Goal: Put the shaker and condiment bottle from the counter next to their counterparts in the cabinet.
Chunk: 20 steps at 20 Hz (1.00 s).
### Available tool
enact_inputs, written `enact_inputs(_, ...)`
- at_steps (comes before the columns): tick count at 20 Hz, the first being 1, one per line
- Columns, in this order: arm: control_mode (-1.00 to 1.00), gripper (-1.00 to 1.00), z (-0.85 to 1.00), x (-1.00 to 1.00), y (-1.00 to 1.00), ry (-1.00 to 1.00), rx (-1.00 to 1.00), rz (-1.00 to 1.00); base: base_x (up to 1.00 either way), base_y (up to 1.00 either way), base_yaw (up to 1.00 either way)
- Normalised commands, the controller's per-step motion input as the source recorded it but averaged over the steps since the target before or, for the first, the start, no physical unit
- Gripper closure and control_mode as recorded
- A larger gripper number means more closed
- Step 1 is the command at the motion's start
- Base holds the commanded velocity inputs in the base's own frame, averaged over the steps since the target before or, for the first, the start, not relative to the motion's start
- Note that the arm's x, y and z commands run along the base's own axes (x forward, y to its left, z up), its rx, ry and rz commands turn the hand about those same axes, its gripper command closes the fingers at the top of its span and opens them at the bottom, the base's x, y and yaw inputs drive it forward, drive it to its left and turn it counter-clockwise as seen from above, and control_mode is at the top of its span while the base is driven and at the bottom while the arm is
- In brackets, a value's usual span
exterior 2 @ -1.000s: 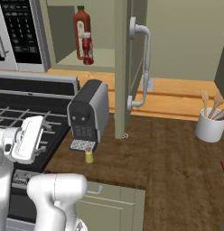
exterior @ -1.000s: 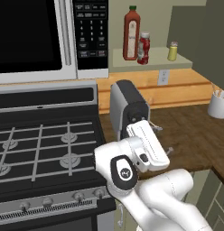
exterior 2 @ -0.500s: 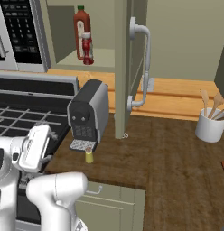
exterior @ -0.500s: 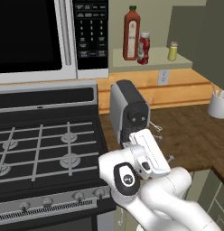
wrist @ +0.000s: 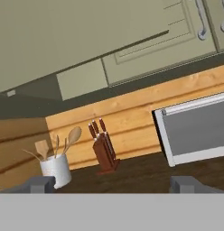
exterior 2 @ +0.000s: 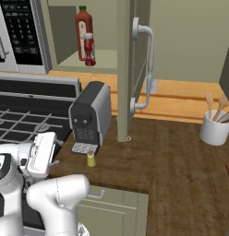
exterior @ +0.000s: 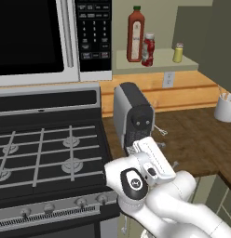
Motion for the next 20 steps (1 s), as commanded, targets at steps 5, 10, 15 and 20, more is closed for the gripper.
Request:
enact_inputs(5,-1.00,-1.00,-0.10,0.29,0.00,0.13,0.03,0.00,0.00,0.00,0.00)
enact_inputs(10,-1.00,-1.00,-0.27,0.15,0.02,0.11,0.00,0.02,0.00,0.00,0.00)
enact_inputs(15,-1.00,-1.00,-0.22,0.38,0.01,0.08,0.05,0.03,0.00,0.00,0.00)
enact_inputs(20,-1.00,-1.00,-0.18,0.31,0.00,0.00,0.12,0.02,0.00,0.00,0.00)
